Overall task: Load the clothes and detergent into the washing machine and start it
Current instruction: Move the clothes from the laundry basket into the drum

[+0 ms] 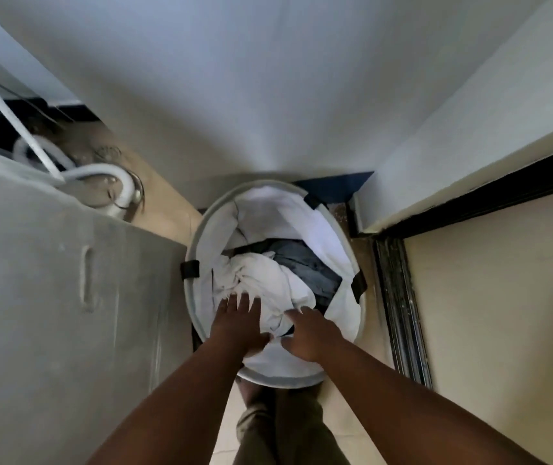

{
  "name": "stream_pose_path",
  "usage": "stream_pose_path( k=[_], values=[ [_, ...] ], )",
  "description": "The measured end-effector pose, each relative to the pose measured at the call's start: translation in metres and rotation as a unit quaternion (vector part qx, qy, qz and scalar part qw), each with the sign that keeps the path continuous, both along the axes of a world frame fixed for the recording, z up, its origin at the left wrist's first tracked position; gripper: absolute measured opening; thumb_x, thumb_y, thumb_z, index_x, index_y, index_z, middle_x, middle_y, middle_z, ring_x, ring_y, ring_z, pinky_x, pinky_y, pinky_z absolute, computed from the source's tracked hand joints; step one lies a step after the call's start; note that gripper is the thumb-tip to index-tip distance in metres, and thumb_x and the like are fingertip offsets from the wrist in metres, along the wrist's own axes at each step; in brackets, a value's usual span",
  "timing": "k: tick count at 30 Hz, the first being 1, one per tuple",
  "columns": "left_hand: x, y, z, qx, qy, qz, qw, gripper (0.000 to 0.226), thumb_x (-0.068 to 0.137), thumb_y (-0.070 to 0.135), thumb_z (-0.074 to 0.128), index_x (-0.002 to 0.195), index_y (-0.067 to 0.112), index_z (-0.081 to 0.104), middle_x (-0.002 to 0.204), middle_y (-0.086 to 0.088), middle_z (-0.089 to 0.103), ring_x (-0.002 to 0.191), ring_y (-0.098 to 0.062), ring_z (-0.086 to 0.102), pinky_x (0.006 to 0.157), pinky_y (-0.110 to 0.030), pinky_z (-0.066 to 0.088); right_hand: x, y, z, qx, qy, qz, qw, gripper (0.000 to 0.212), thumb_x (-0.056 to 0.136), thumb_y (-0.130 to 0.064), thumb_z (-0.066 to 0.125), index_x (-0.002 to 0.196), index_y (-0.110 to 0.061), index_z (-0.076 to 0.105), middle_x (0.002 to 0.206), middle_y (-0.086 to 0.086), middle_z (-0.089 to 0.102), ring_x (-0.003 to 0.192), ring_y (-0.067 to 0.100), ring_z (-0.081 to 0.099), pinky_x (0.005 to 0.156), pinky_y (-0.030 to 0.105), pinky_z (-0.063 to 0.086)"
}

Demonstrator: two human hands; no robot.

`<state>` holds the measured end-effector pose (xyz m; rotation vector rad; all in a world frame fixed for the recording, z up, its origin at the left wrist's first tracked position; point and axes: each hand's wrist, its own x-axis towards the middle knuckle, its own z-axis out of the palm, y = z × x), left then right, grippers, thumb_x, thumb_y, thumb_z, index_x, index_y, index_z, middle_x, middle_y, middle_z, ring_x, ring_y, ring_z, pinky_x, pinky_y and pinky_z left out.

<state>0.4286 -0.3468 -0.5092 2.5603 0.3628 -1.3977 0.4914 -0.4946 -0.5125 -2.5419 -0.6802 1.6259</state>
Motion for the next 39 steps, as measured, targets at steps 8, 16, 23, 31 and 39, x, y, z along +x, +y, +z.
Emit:
stream_pose_path(
  k=[8,16,23,31,39],
  values=[
    [0.014,-0.003,-0.088,-0.068,0.06,0.196,0.976,0.106,0.084,0.054,0.061,0.151,0.019,-0.014,0.16,-0.011,-0.016,0.146,-0.037,-0.007,0.119,-0.05,0.006,0.017,0.034,-0.083,0.045,-0.062,0.067,0.995,0.059,0.09,-0.036,0.057,0.143,-0.024,0.036,0.145,0.012,0.035,0.125,0.034,0.043,0.099,0.041,0.04],
    [0.012,0.014,-0.137,-0.047,-0.028,0.213,0.976,0.119,0.079,0.04,0.074,0.148,0.028,-0.023,0.156,-0.007,-0.03,0.146,-0.038,-0.005,0.112,-0.054,0.024,0.038,0.057,-0.131,0.064,-0.113,0.148,0.98,0.062,0.087,-0.016,0.06,0.144,-0.026,0.036,0.153,0.02,0.021,0.13,0.038,0.035,0.101,0.041,0.038],
    [0.016,0.023,-0.161,-0.072,-0.094,0.249,0.961,0.107,0.085,0.013,0.064,0.148,0.032,-0.021,0.147,-0.027,0.025,0.12,-0.039,0.049,0.092,-0.043,0.045,0.036,0.061,-0.143,0.104,-0.163,0.128,0.973,0.053,0.085,0.004,0.047,0.132,-0.018,0.047,0.136,0.018,0.038,0.119,0.038,0.042,0.087,0.042,0.046],
    [0.014,0.028,-0.167,-0.084,-0.138,0.261,0.952,0.082,0.089,0.022,0.062,0.153,0.021,0.012,0.138,-0.021,0.044,0.124,-0.034,0.048,0.097,-0.04,0.04,0.032,0.054,-0.142,0.164,-0.166,0.063,0.97,0.056,0.083,0.008,0.046,0.135,-0.013,0.044,0.116,0.017,0.051,0.107,0.034,0.051,0.08,0.042,0.046],
    [0.02,0.033,-0.132,-0.035,-0.232,0.267,0.935,0.027,0.093,0.024,0.055,0.116,0.013,0.061,0.118,-0.015,0.057,0.109,-0.033,0.056,0.085,-0.039,0.046,0.031,0.053,-0.124,0.162,-0.172,0.009,0.972,0.035,0.087,-0.001,0.052,0.122,-0.002,0.06,0.12,0.022,0.053,0.113,0.038,0.051,0.092,0.044,0.046]
  ],
)
